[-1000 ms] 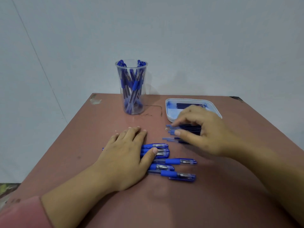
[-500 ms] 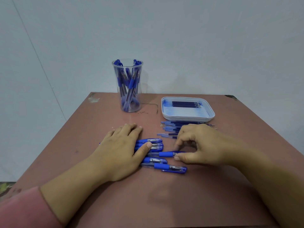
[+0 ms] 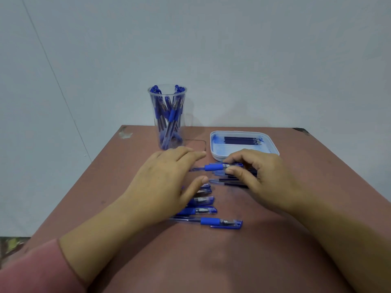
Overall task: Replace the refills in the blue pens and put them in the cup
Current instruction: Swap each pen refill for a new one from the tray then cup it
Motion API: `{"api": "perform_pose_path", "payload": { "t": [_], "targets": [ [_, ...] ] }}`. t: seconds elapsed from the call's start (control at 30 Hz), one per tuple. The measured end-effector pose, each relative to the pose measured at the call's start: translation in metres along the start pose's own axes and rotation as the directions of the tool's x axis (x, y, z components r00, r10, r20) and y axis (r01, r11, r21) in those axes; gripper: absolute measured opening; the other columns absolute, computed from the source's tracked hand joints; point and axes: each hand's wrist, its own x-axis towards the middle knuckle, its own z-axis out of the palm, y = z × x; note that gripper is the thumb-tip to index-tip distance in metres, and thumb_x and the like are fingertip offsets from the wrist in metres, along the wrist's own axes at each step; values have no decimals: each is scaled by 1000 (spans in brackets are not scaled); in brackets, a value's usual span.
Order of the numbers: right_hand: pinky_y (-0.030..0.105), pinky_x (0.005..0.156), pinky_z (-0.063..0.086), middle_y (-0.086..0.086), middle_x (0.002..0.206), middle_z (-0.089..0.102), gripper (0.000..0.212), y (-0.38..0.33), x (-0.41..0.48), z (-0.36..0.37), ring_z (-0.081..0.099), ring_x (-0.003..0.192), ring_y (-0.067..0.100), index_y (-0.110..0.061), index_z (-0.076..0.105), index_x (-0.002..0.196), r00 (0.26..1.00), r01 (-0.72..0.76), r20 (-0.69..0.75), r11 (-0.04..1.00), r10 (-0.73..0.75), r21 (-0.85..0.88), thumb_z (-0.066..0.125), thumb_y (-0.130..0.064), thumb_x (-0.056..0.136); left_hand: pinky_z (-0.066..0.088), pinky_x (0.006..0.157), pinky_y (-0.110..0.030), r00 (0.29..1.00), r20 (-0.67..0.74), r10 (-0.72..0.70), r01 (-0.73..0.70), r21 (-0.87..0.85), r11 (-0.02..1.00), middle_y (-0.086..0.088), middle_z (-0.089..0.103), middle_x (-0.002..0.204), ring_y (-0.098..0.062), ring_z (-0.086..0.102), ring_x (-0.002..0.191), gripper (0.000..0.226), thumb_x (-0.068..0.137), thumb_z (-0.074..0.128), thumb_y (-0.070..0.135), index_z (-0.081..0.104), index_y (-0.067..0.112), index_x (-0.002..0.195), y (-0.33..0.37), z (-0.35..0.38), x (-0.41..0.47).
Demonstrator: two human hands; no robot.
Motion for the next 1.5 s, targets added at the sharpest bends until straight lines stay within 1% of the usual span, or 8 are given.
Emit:
{"api": "perform_pose_path", "payload": {
  "t": [0.2,0.47,0.57,0.77,1.1,1.23,1.33,1.5],
  "targets": [
    [11,62,44,-21,72,65,25,-1,7,10,61,68,2,-21,70,95,995,-9,-94,996,17,87,58,-40,86,51,68,-22,999,13,51,-49,-117,992,19,66,100,5,52,78,37,91,50,46,57,31,124,-3,2,30],
    [19,69,50,-9,81,69,19,8,13,20,64,77,6,-20,71,97,994,33,-103,999,-30,35,66,-31,83,41,64,-10,1000,-25,13,-19,-240,971,30,51,88,14,48,75,27,90,55,47,61,38,115,-18,19,20],
    [20,69,50,-7,81,70,22,9,14,22,64,77,7,-18,71,95,995,29,-101,999,-26,21,65,-35,82,45,63,-16,998,-57,-8,-9,-291,957,26,55,85,8,52,75,30,86,57,55,65,37,109,-22,22,20],
    [3,67,41,-5,77,68,14,7,13,27,61,76,-1,-16,70,91,993,61,-104,998,-62,-12,65,-27,84,52,68,-31,998,-13,-57,49,-347,936,20,64,91,-2,59,81,21,90,55,50,64,41,107,-26,27,19],
    [4,67,40,-10,76,67,10,15,9,13,60,74,0,-18,68,88,994,24,-108,999,-27,-25,65,-26,82,52,82,-31,992,91,-87,118,-443,889,23,66,100,-1,61,93,23,95,58,35,66,46,112,-37,22,17],
    [3,72,41,-19,82,65,13,15,7,7,60,81,-4,-19,70,91,994,77,-69,996,-81,-49,68,-28,81,47,70,-18,993,83,-88,114,-394,912,20,61,84,-1,58,80,31,86,57,47,67,45,115,-45,19,20],
    [7,72,44,-16,83,66,14,10,7,4,61,81,-1,-20,70,91,991,124,-49,989,-128,-84,70,-29,80,39,64,-6,996,79,-45,69,-337,939,23,58,79,5,55,74,27,88,67,34,69,37,115,-44,17,19],
    [6,66,41,-15,79,66,11,9,1,-8,60,75,0,-23,68,84,994,110,30,987,-107,-116,73,-28,75,42,67,-10,997,73,-2,20,-240,970,21,59,84,-2,58,75,29,90,64,23,69,29,119,-47,13,20]
  ]
}}
